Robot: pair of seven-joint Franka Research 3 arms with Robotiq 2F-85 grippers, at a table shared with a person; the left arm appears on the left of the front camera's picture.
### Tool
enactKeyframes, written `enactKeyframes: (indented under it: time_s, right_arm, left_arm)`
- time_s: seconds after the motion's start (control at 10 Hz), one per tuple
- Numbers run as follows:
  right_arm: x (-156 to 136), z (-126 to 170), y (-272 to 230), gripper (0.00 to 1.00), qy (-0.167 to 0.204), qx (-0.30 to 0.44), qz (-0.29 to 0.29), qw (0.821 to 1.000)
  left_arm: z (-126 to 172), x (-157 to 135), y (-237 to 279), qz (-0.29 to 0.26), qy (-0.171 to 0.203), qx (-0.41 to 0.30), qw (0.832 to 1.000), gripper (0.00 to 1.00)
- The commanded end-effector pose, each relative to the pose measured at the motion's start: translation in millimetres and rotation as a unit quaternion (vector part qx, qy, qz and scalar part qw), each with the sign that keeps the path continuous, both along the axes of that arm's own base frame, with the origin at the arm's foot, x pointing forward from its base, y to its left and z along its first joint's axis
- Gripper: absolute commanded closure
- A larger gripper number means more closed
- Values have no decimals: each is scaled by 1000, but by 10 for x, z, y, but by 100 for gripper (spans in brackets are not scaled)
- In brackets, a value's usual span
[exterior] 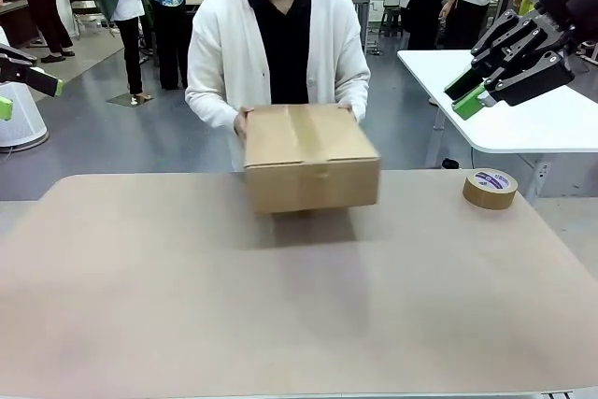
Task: Wrap the clocks to prevent damage.
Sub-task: After the human seals the box with tape, release both hands from the side flaps of the Package Box.
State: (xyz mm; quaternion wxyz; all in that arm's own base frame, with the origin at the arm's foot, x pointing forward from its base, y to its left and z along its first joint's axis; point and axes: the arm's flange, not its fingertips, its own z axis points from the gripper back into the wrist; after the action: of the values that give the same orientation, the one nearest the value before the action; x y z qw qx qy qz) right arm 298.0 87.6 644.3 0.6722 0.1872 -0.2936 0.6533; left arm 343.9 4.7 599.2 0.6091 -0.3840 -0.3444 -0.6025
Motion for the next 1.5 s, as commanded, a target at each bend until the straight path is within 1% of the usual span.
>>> enactKeyframes:
  time_s: [0.0, 0.1, 0.2, 0.4, 0.7, 0.8, 0.9, 1.0, 1.1, 1.2, 1.3, 1.4]
  right_arm:
    - [-5, 91, -161, 0, -7, -8, -19, 1000]
    - [5, 164, -315, 0, -5, -9, -38, 999]
    - [14, 203, -413, 0, 1, -2, -45, 999]
    - [2, 203, -528, 0, 12, -4, -49, 999]
    - [-37, 145, -604, 0, 4, -22, -44, 999]
    - [-54, 130, -614, 0, 2, -31, -48, 998]
    - [-74, 140, -602, 0, -6, -58, -121, 991]
    - [4, 159, -589, 0, -2, -12, -42, 999]
    - [4, 159, -589, 0, -2, -12, -42, 999]
    - [-11, 181, -624, 0, -6, -28, -64, 998]
    - [107, 131, -818, 0, 30, 58, -16, 998]
    - [269, 92, -1179, 0, 61, 171, 15, 983]
  left_arm:
    - [138, 45, 20, 61, -23, 91, 994, 0]
    - [125, 29, 59, 88, -19, 125, 988, 0]
    - [154, 23, 113, 80, -6, 128, 989, 0]
    - [167, -19, 227, 81, 9, 126, 989, 0]
    - [175, -57, 349, 82, 23, 122, 989, 0]
    - [206, -67, 376, 92, 20, 115, 989, 0]
    - [239, -148, 325, 99, -1, 127, 987, 0]
    - [119, -30, 377, 87, 10, 115, 990, 0]
    - [119, -30, 377, 87, 10, 115, 990, 0]
    - [172, -70, 383, 89, 3, 114, 989, 0]
    - [138, 16, 532, 46, 9, 41, 998, 0]
    - [51, 136, 777, 18, 26, -31, 999, 0]
